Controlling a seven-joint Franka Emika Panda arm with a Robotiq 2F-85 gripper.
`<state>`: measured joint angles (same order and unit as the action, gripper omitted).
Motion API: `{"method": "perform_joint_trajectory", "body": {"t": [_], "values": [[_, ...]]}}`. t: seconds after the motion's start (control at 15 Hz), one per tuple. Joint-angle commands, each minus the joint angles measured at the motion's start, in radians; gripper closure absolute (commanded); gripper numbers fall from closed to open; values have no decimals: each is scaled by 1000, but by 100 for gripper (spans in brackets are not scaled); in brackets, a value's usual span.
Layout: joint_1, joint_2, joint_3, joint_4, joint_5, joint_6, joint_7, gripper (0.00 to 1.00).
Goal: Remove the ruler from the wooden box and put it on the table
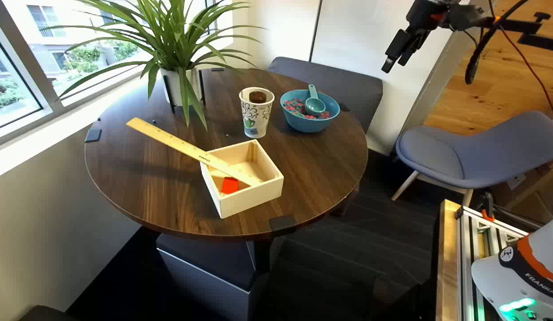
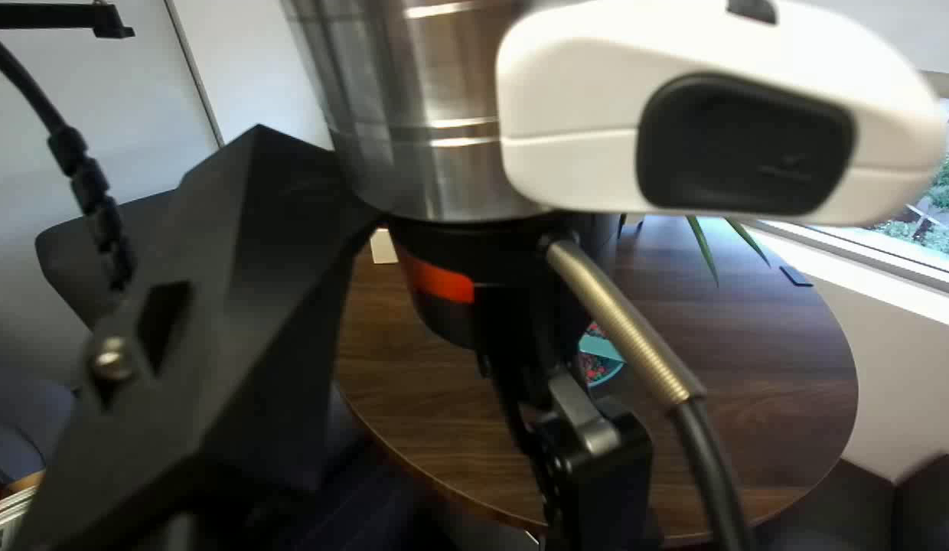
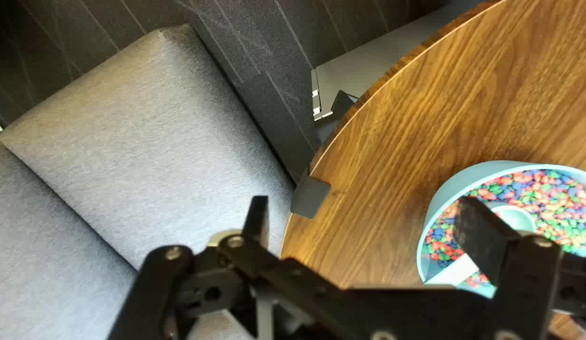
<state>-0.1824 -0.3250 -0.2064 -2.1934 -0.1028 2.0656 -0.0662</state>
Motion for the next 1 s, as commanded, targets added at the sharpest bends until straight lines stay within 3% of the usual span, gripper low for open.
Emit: {"method": "perform_joint_trajectory", "body": {"t": [0.0, 0.67, 0.93], "values": [[-4, 1, 3, 2, 2, -2, -1, 0], [-2, 8, 4, 7, 3, 4, 0, 0], [33, 101, 43, 116, -15, 1, -19, 0]]}}
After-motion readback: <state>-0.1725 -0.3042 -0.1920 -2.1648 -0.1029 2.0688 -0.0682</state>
